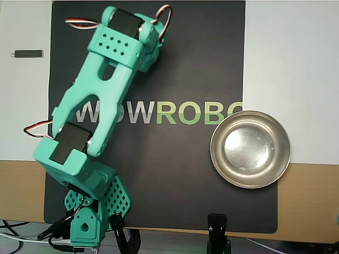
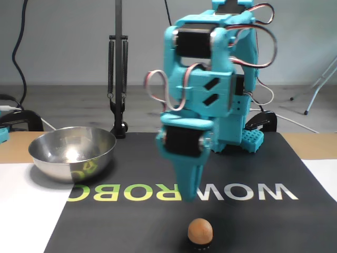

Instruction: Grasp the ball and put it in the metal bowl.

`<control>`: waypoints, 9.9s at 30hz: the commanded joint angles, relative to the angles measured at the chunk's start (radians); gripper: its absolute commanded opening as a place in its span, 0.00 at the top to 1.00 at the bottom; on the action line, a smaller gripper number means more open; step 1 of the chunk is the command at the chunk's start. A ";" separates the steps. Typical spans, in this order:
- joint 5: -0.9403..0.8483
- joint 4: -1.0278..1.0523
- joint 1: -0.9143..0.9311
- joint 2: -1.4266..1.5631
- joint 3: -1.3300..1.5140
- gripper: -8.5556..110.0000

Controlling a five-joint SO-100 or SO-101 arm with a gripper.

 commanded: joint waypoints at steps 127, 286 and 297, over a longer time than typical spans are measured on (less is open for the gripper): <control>0.000 -0.003 -0.048 -0.061 -0.091 0.78; 0.000 -0.003 -0.051 -0.192 -0.067 0.52; -0.002 -0.003 -0.051 -0.192 -0.069 0.74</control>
